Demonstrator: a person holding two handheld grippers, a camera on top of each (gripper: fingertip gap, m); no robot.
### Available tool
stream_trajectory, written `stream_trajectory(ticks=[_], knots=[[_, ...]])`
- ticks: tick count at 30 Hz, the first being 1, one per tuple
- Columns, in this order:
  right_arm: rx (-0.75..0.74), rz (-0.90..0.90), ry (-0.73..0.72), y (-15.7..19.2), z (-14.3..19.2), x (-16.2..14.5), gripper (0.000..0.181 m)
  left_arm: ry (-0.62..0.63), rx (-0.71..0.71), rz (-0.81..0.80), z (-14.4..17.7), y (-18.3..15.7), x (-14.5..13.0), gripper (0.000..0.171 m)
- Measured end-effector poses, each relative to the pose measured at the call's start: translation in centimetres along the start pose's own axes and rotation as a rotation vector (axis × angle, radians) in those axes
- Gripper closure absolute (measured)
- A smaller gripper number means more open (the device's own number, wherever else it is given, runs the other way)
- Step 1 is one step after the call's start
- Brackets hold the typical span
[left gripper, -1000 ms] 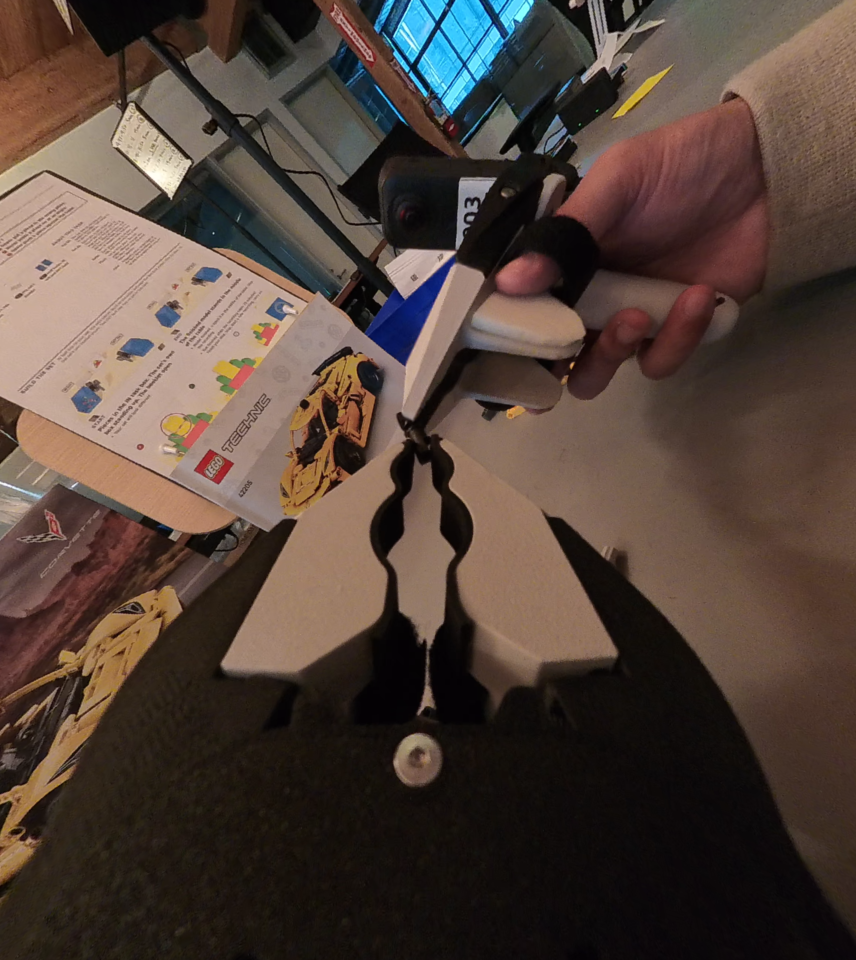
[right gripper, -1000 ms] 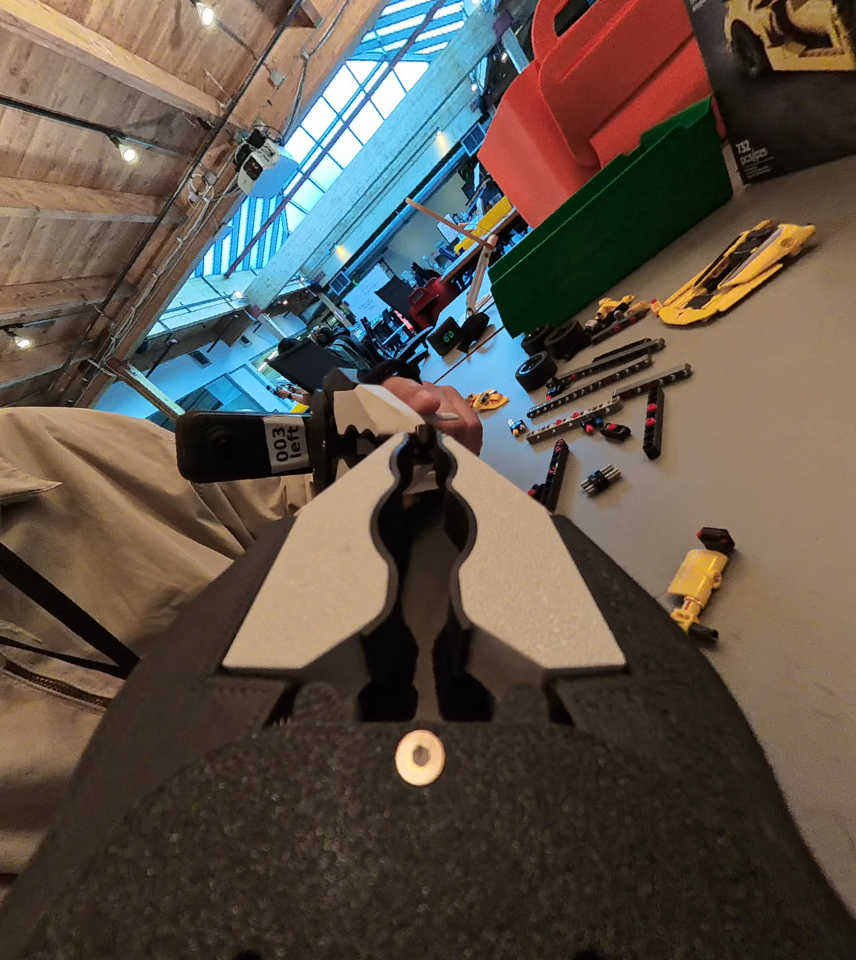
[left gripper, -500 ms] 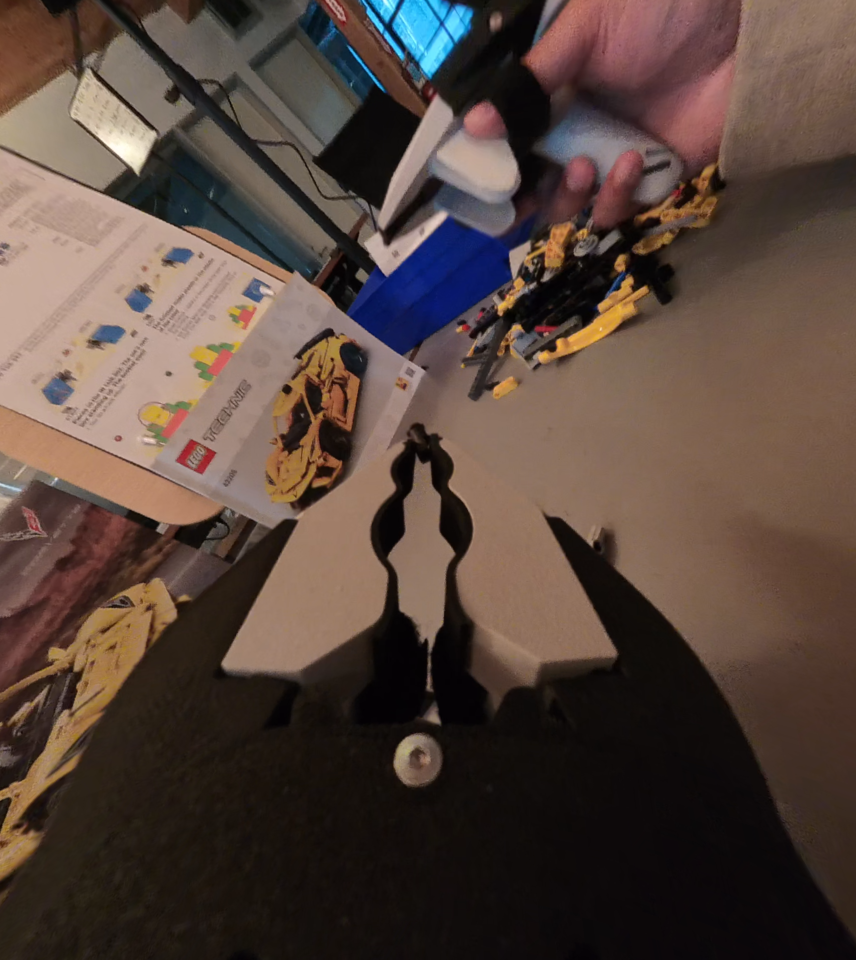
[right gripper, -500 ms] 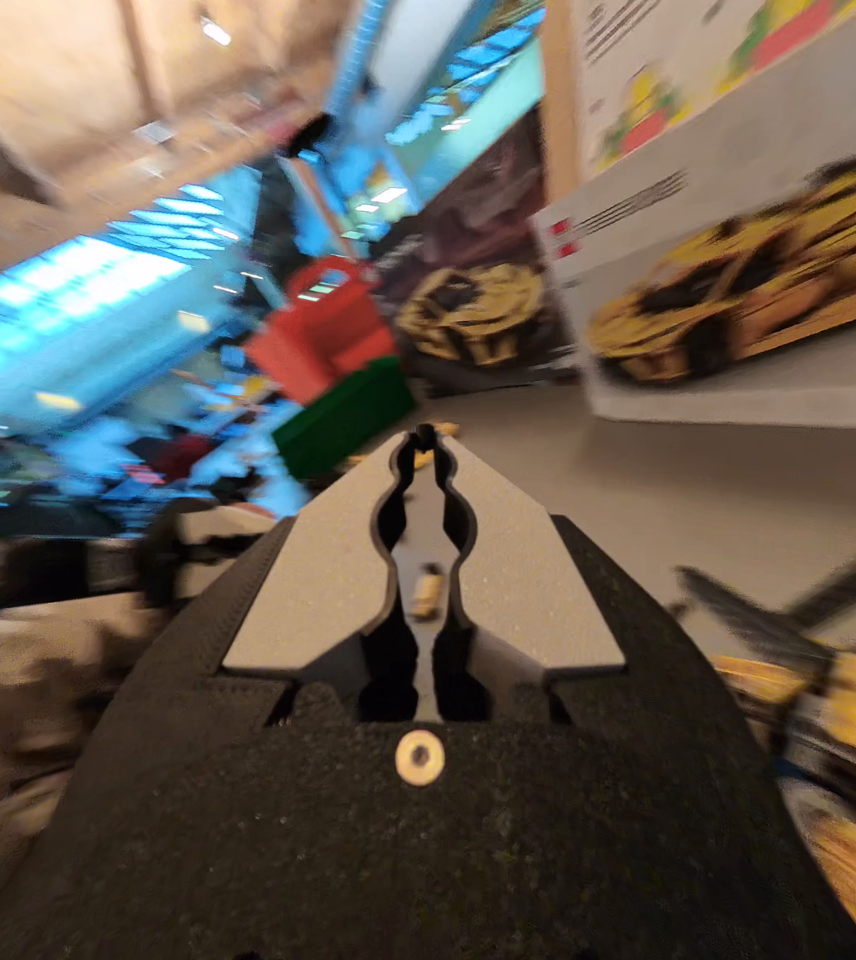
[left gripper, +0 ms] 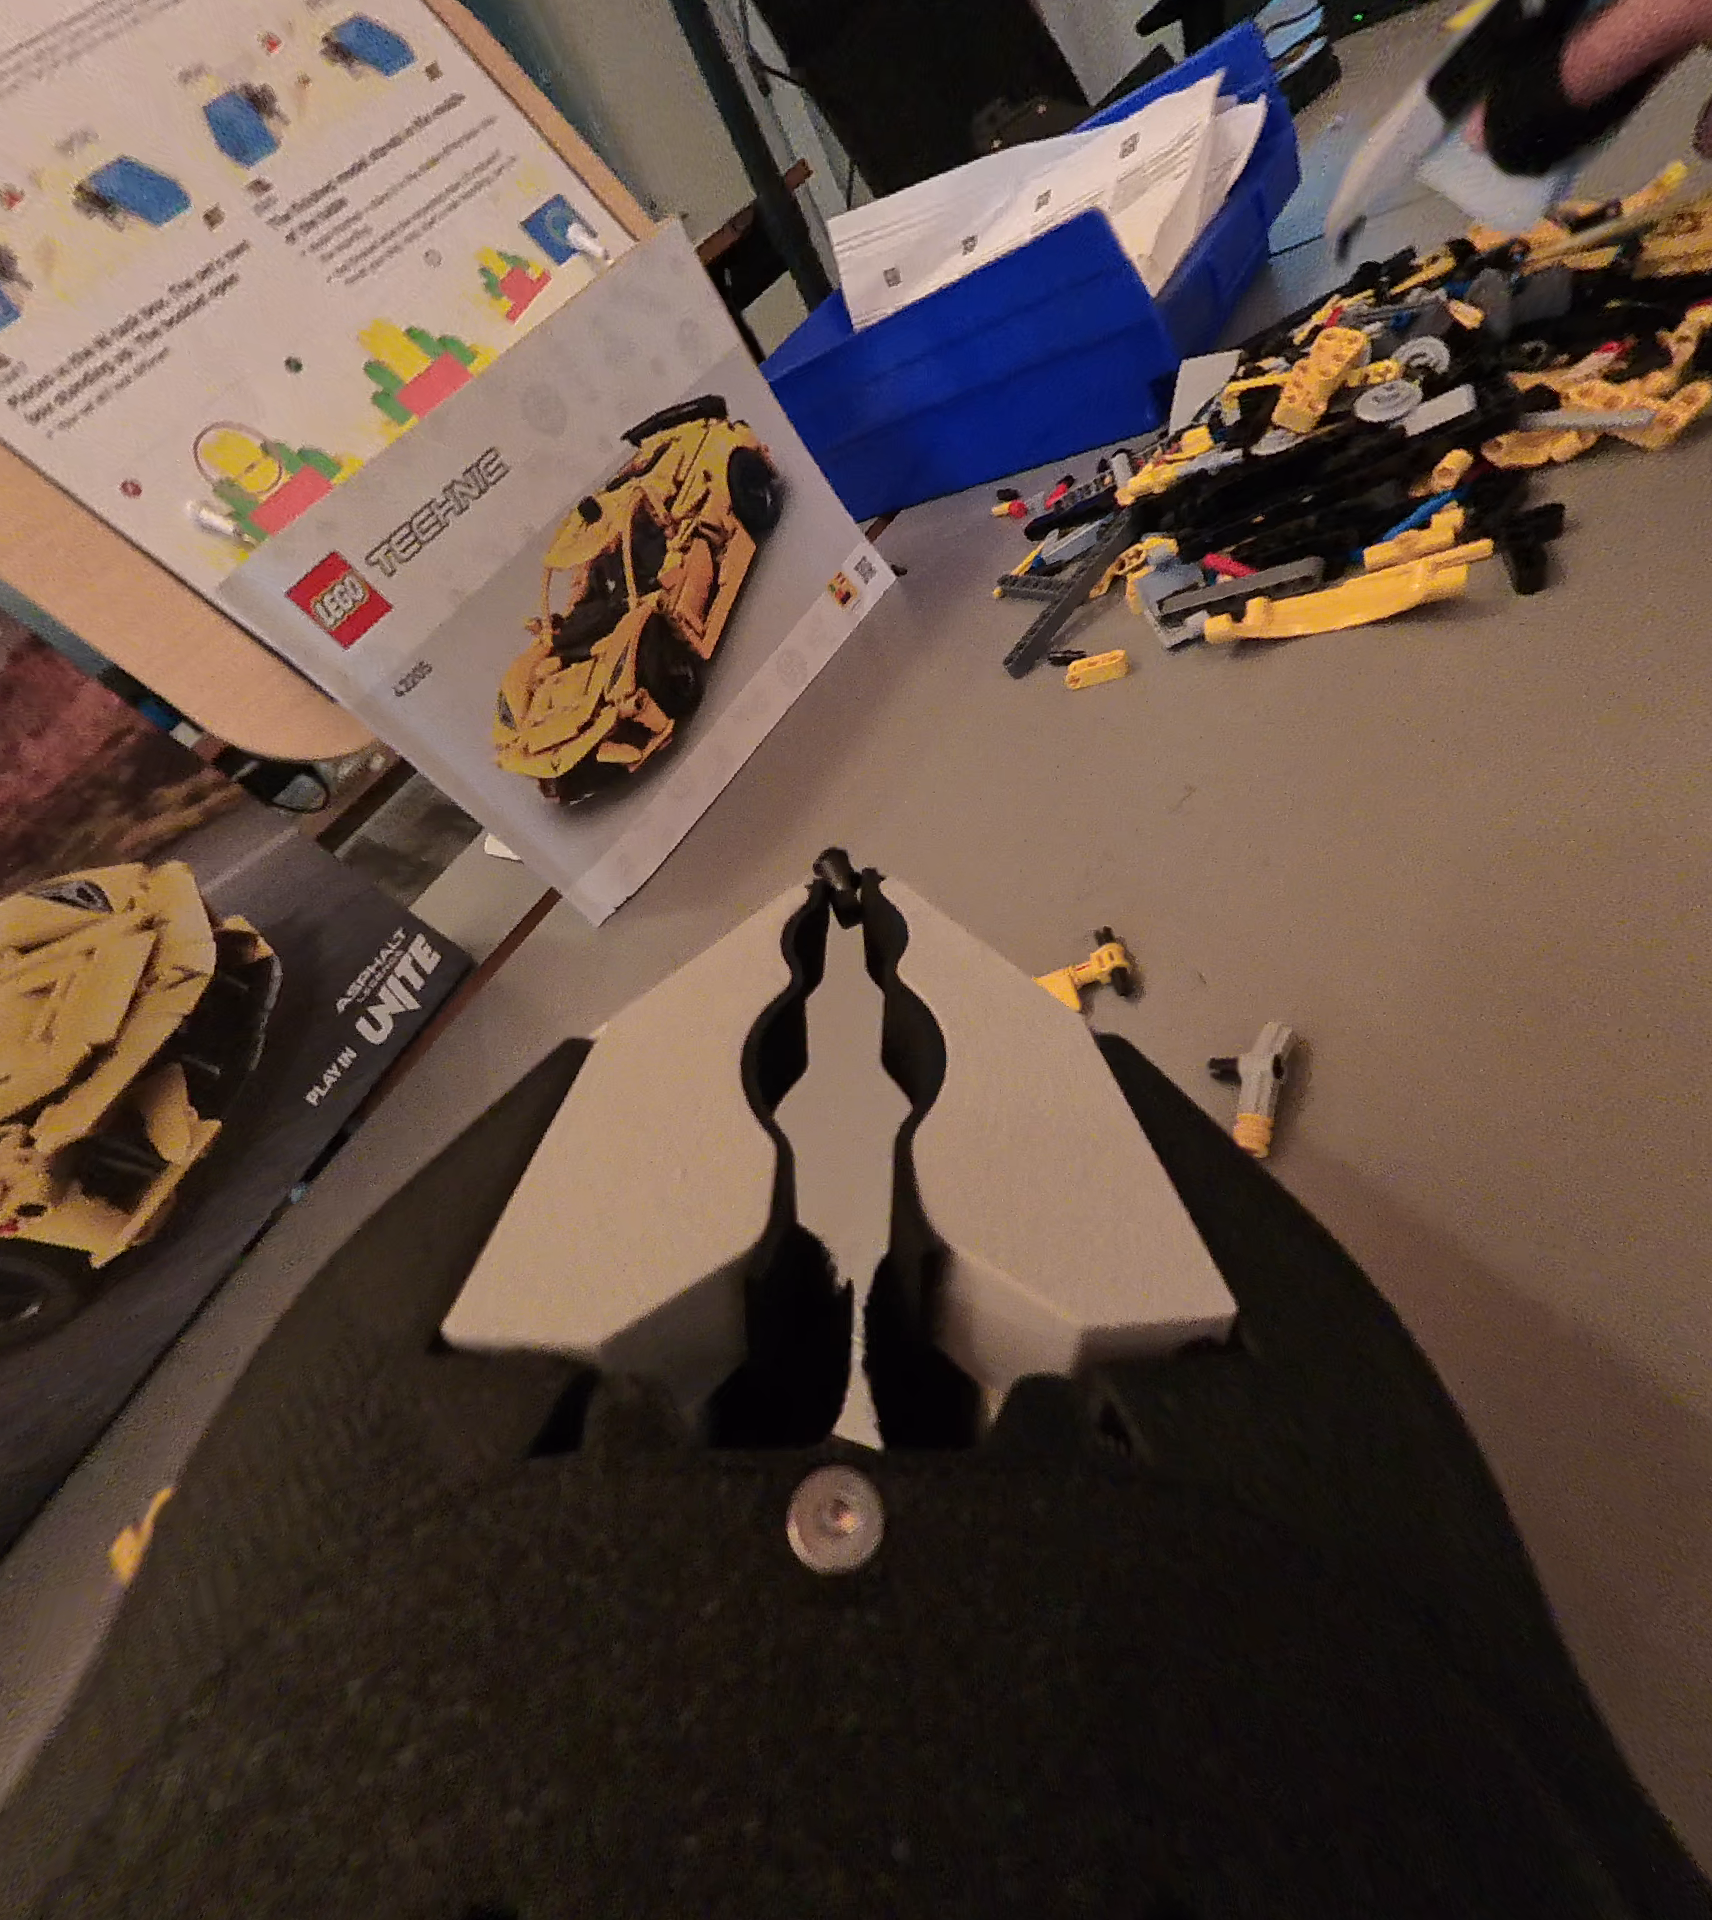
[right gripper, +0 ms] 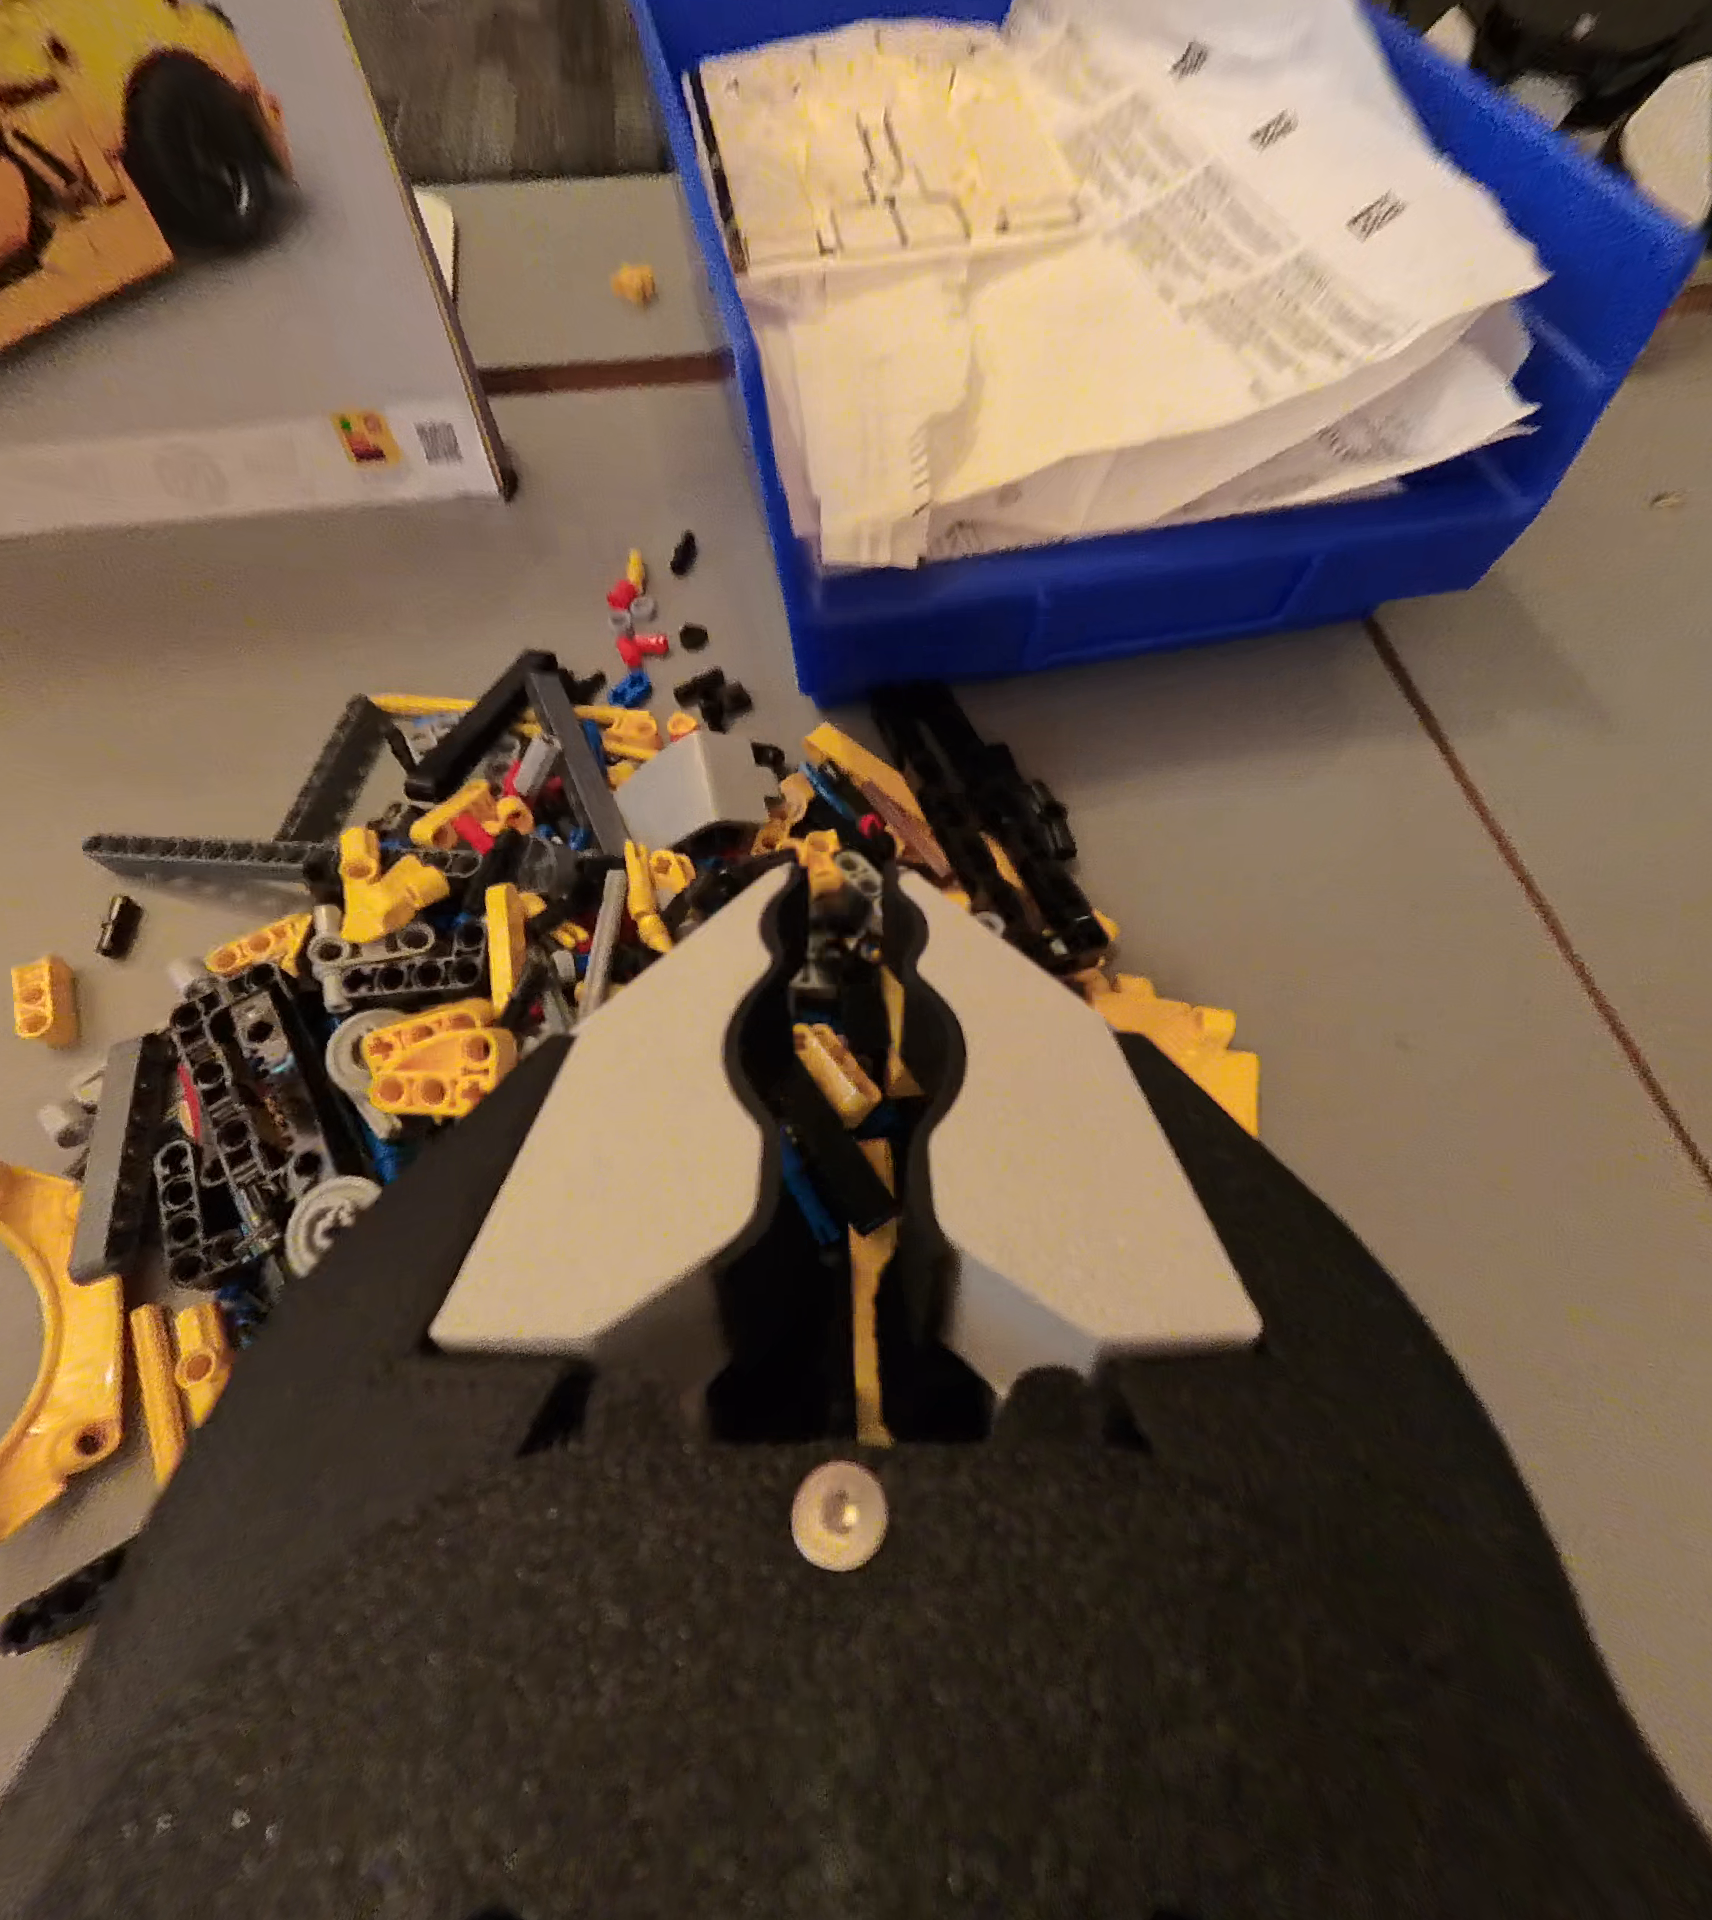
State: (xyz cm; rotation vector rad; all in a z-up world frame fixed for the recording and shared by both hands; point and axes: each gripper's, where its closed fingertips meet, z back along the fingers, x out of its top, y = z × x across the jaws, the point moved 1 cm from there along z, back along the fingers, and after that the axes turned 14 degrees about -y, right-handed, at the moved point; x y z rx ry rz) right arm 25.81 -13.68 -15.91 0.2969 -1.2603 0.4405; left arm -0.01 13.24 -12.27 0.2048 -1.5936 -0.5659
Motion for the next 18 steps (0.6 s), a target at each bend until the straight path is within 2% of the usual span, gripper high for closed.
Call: stream_trajectory(ticks=[3, 5, 8, 11, 13, 14, 18], knots=[[0.023, -0.017, -0.04, 0.6, 0.0, 0.8, 0.158, -0.021, -0.017, 0.146, -0.1, 0.1, 0.2, 0.166], [0.097, -0.002, -0.127, 2.4, 0.2, 2.6, 0.148, -0.072, -0.073, 0.339, -0.1, -0.2, 0.9, 0.166], [0.398, 0.079, -0.341, 10.3, 1.5, 6.2, 0.133, -0.191, -0.257, 0.787, 0.1, -1.1, 2.9, 0.166], [0.811, 0.217, -0.522, 21.1, 5.9, 7.5, 0.127, -0.33, -0.357, 1.177, 0.7, 0.1, 4.5, 0.166], [1.019, 0.317, -0.548, 26.7, 9.0, 6.0, 0.12, -0.339, -0.385, 1.31, 0.7, 0.5, 4.2, 0.166], [1.072, 0.347, -0.567, 28.7, 10.2, 5.3, 0.12, -0.328, -0.401, 1.357, 0.7, 0.5, 4.0, 0.166], [1.09, 0.477, -0.685, 32.2, 12.6, 4.2, 0.132, -0.298, -0.431, 1.431, 0.5, 0.1, 3.5, 0.166]])
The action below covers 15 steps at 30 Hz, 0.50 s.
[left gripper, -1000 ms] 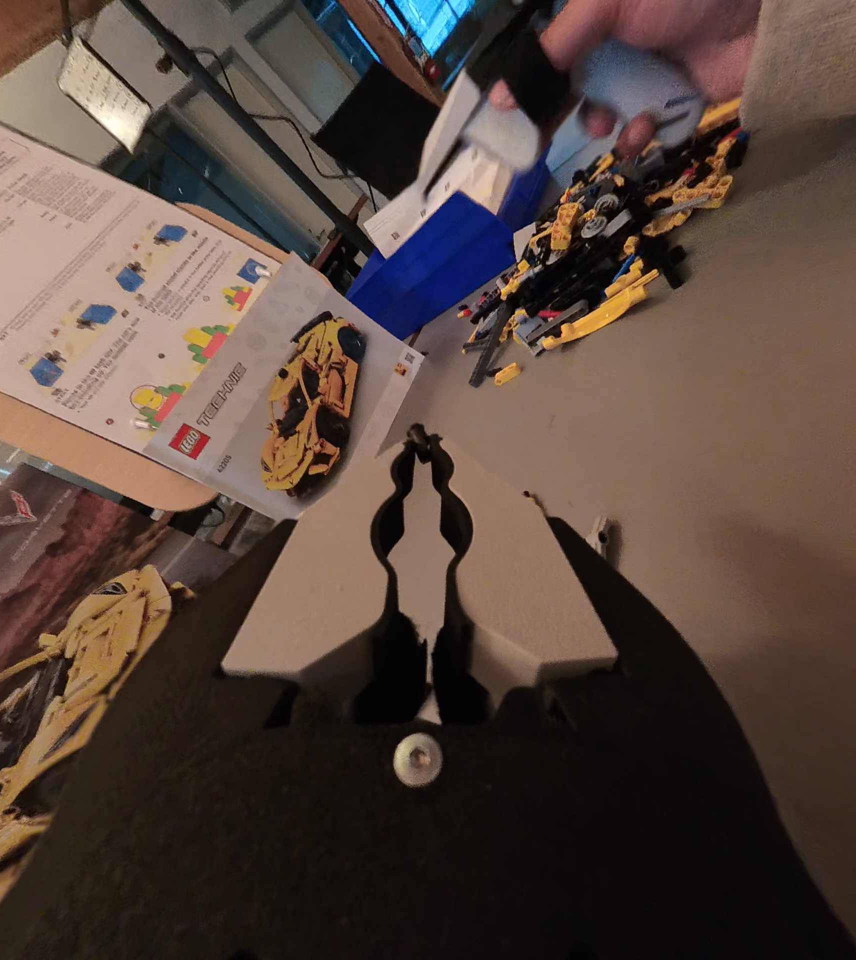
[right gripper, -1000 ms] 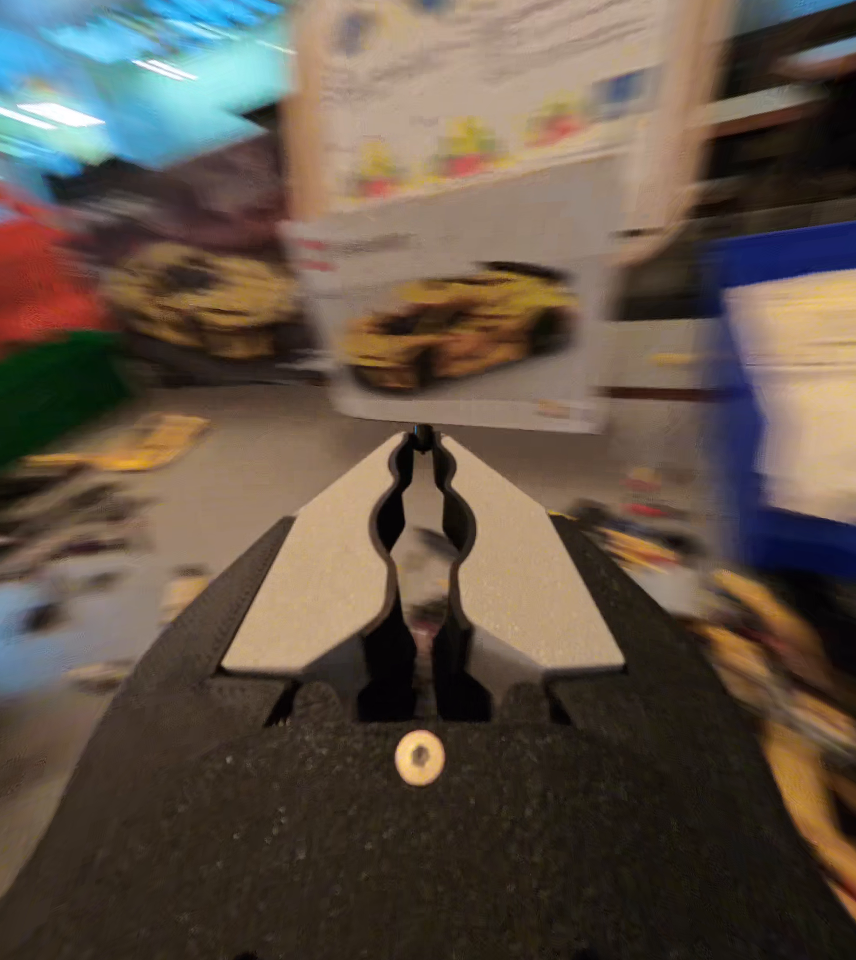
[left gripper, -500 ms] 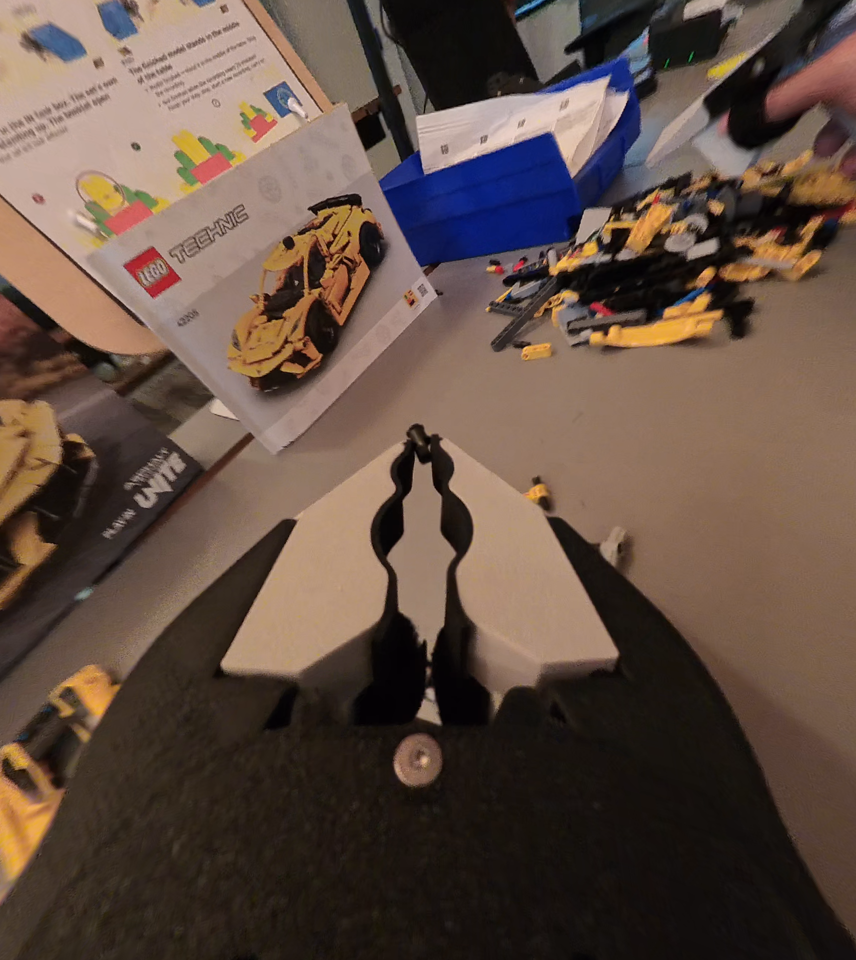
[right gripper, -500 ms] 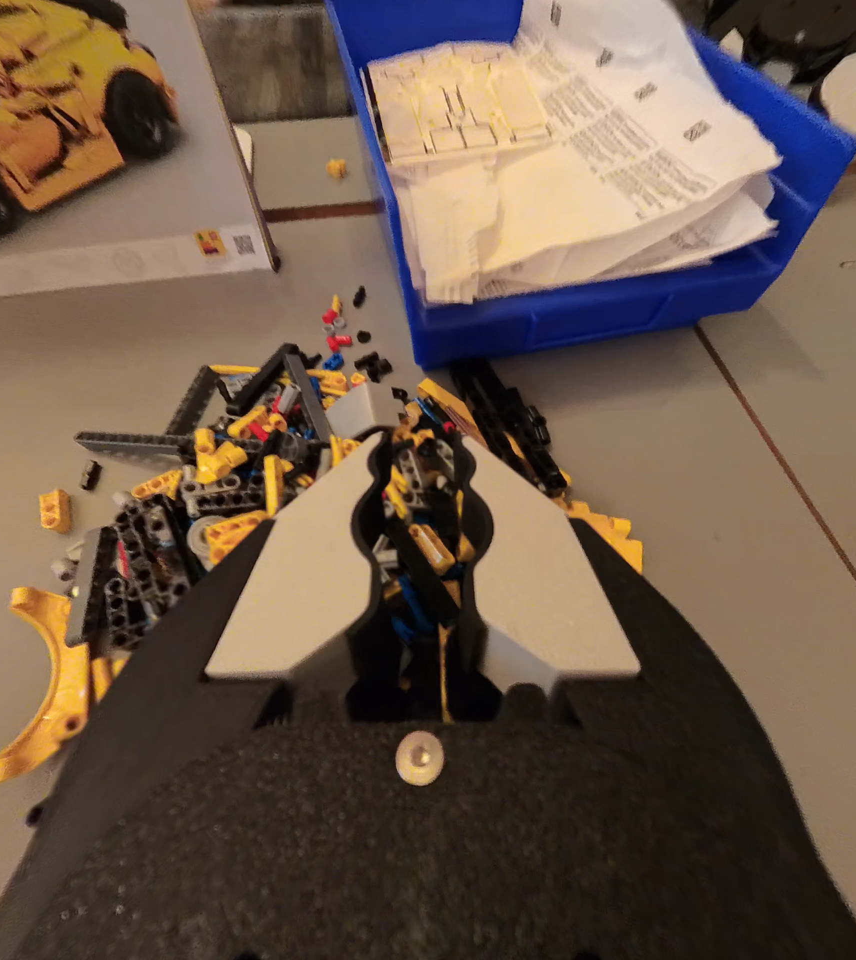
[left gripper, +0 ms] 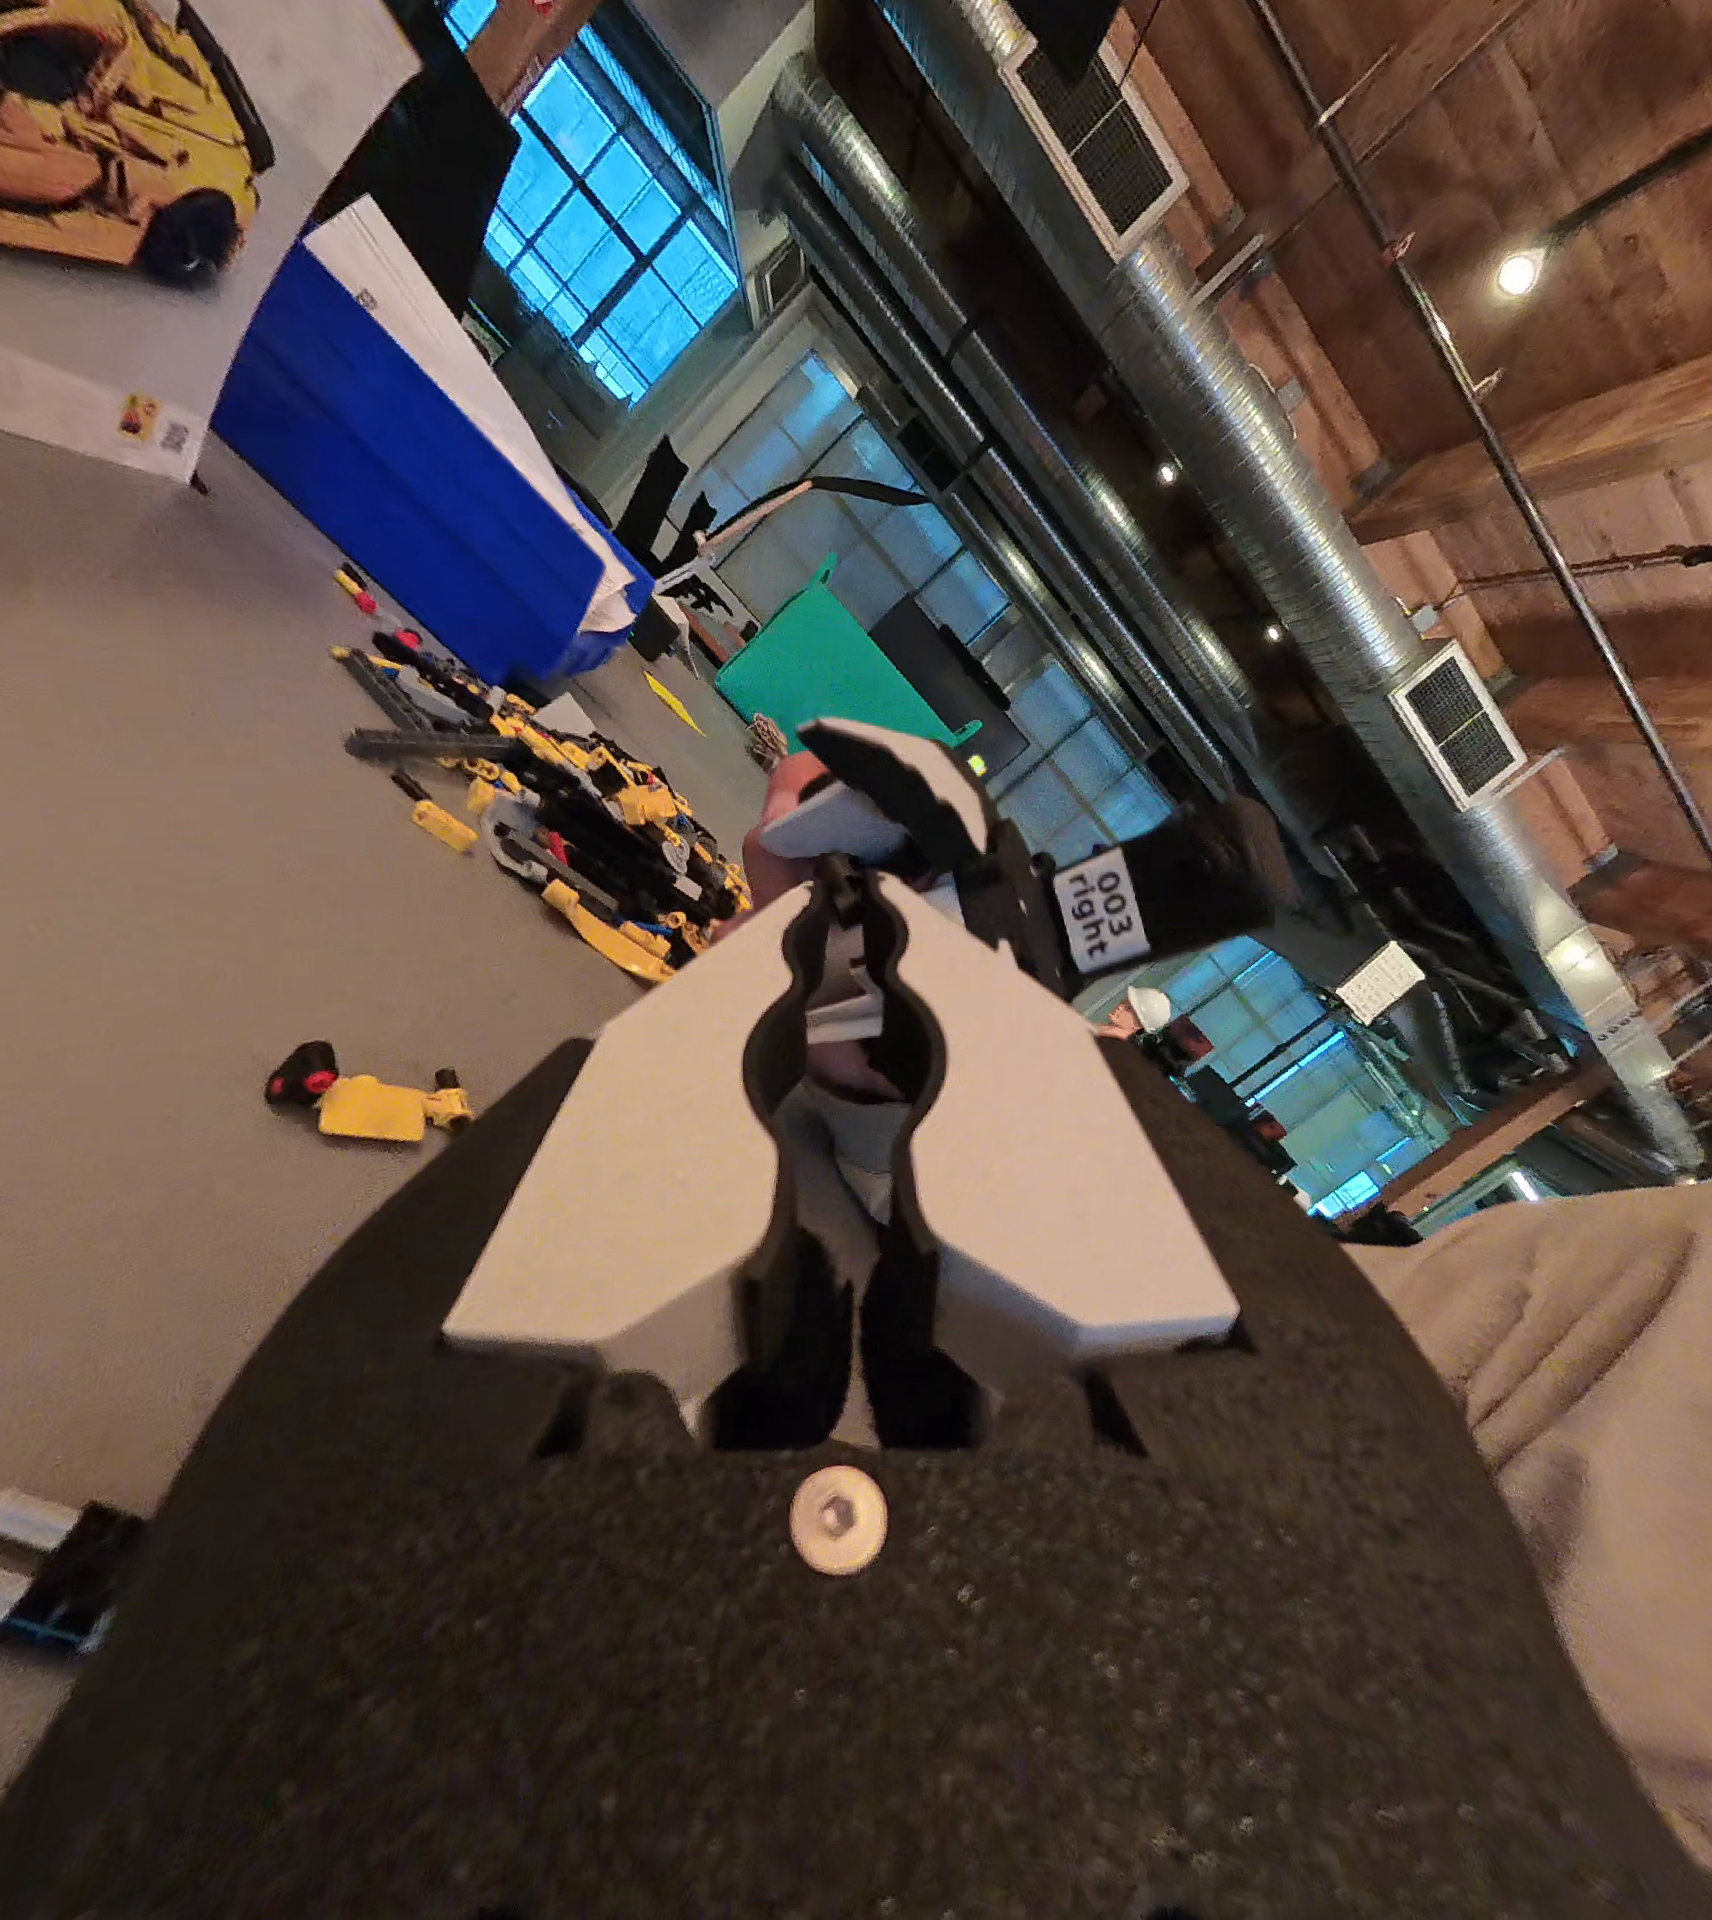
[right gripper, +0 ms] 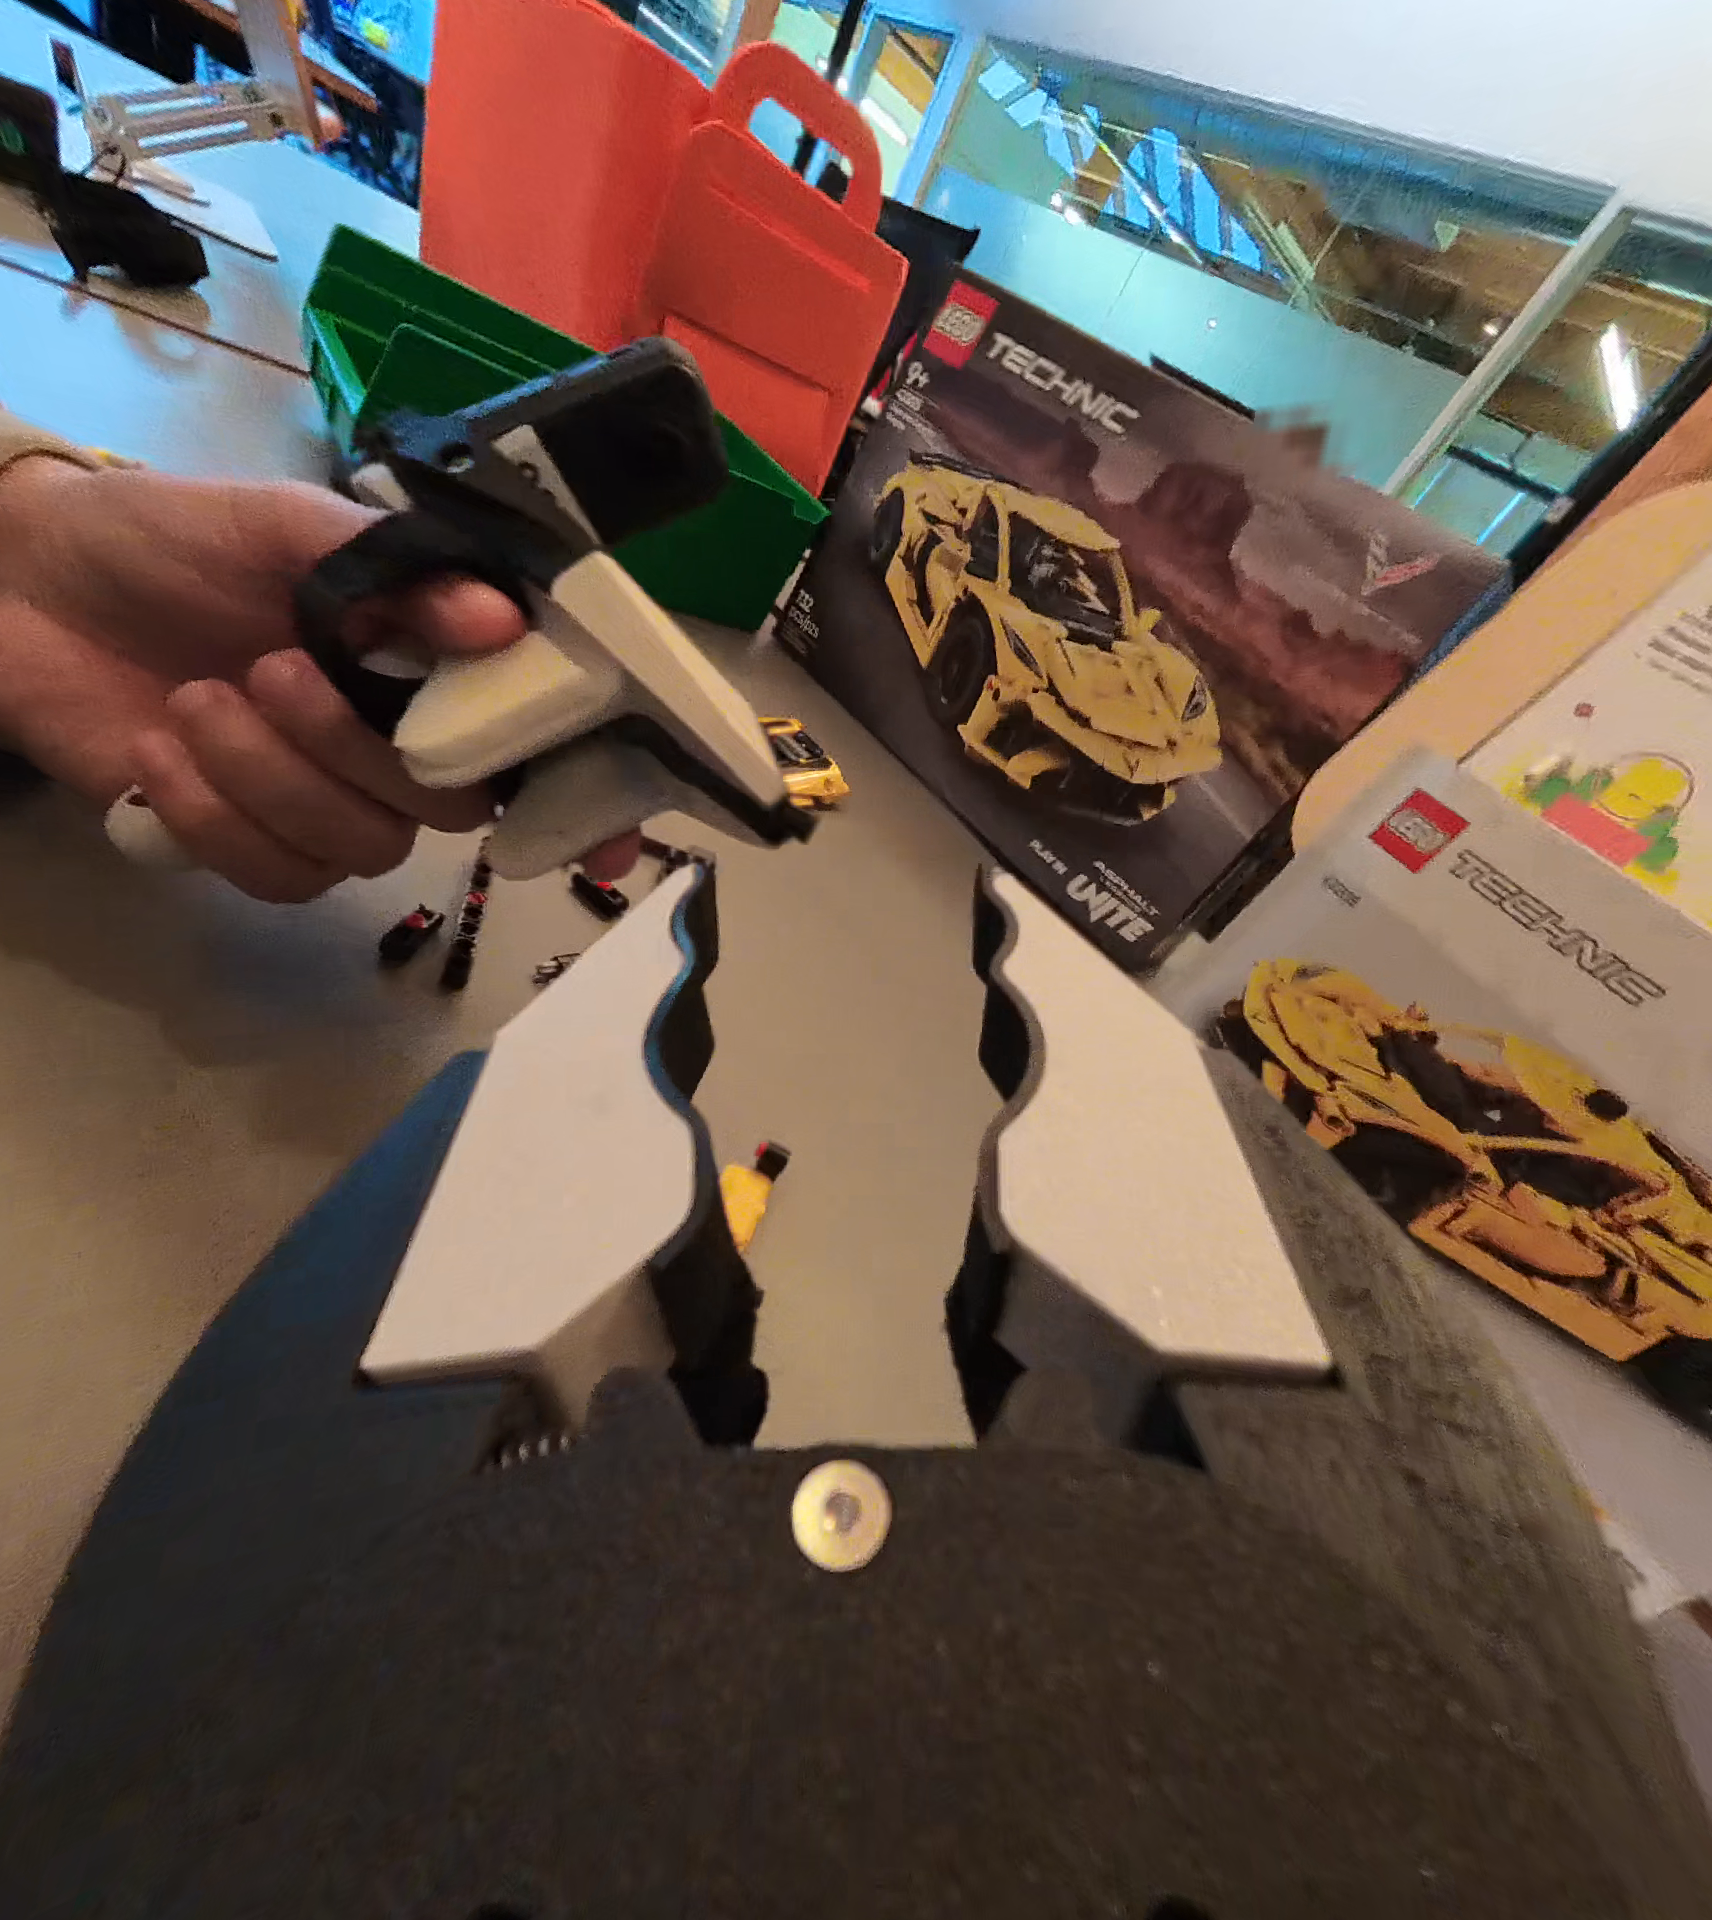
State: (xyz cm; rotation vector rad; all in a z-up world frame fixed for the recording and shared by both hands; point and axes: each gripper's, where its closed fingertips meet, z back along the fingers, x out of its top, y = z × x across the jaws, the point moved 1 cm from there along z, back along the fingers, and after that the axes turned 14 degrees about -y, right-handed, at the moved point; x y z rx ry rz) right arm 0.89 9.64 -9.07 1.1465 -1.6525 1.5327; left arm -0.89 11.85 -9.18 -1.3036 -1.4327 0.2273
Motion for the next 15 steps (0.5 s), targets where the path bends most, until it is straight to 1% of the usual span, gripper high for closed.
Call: stream_trajectory(ticks=[3, 5, 8, 9, 13, 14, 15], knots=[[0.027, -0.076, -0.017, 0.9, -0.7, 0.3, 0.135, -0.01, 0.007, 0.014, -0.2, 0.3, 0.0, 0.166], [0.04, -0.069, 0.0, 1.4, -1.0, 0.0, 0.137, -0.009, -0.001, 0.032, -0.3, 0.2, -0.1, 0.166], [0.049, -0.045, 0.014, 1.9, -1.3, -0.3, 0.151, 0.027, 0.007, 0.03, -0.5, 0.4, -1.0, 0.166], [0.023, -0.032, 0.035, 1.4, -1.2, -0.6, 0.164, 0.036, 0.012, 0.024, -0.6, 0.5, -1.2, 0.166], [0.058, -0.036, 0.05, 1.3, -0.6, -0.6, 0.165, 0.062, 0.005, 0.001, -0.8, 0.3, -1.6, 0.164], [0.042, -0.023, 0.053, 1.0, -0.4, -0.5, 0.165, 0.06, 0.011, -0.01, -0.8, 0.3, -1.5, 0.162], [0.021, -0.004, 0.063, 0.4, -0.1, -0.7, 0.165, 0.059, 0.028, -0.025, -0.8, 0.5, -1.2, 0.15]])
